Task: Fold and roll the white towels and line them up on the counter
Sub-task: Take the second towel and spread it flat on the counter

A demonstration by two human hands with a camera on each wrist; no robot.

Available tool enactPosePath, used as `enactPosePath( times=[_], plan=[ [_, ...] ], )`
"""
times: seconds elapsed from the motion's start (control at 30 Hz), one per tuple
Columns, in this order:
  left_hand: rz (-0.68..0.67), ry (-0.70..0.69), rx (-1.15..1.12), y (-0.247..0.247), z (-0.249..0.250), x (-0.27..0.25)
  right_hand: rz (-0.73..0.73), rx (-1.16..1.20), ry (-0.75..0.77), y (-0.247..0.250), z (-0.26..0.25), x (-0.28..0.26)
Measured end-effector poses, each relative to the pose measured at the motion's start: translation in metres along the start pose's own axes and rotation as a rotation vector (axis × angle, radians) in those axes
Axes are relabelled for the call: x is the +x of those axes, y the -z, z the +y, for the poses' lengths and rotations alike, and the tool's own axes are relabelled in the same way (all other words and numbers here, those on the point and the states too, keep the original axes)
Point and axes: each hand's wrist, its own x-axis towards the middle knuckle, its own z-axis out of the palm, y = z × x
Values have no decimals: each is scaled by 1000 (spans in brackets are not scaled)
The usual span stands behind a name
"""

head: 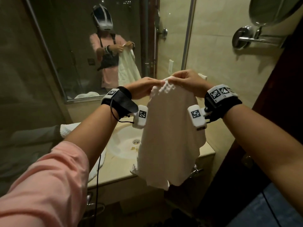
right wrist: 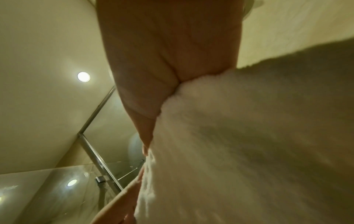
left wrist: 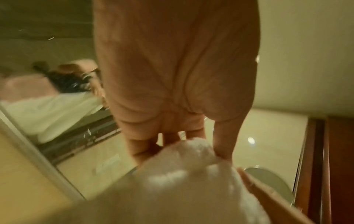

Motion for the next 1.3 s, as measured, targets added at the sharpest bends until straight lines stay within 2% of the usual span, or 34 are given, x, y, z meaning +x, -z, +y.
enactPosePath(
  times=[0.1, 0.2, 0.3, 0.37, 0.47, 0.57, 0.73, 0.87, 1.07, 1.17, 1.3],
  plan=[
    [83, -44, 187, 3, -9, 9, -12, -28, -58, 2, 13, 0],
    [80, -76, 131, -3, -15, 14, -17, -29, -167, 6, 28, -4],
    [60, -80, 88, -10, -18, 20, -203, -152, -329, 14, 44, -15],
    [128, -106, 48, -8, -20, 23, -287, -284, -451, 19, 59, -26],
    [175, -126, -60, 1, -19, 24, -265, -191, -548, 25, 88, -41],
    [104, -101, -113, 4, -19, 26, -108, -52, -540, 31, 106, -49],
    [-31, -56, -180, -7, -11, 30, 245, 344, -503, 41, 109, -51],
    [-130, -19, -33, -25, 5, 31, 468, 539, -389, 55, 95, -49],
    [-129, 41, 266, -32, 5, 31, 650, 290, -279, 83, 84, -51],
    [-175, 75, 362, -37, -4, 29, 637, 179, -217, 84, 73, -49],
    [-341, 169, 402, -55, -10, 31, 551, 119, -141, 71, 48, -40]
  ],
)
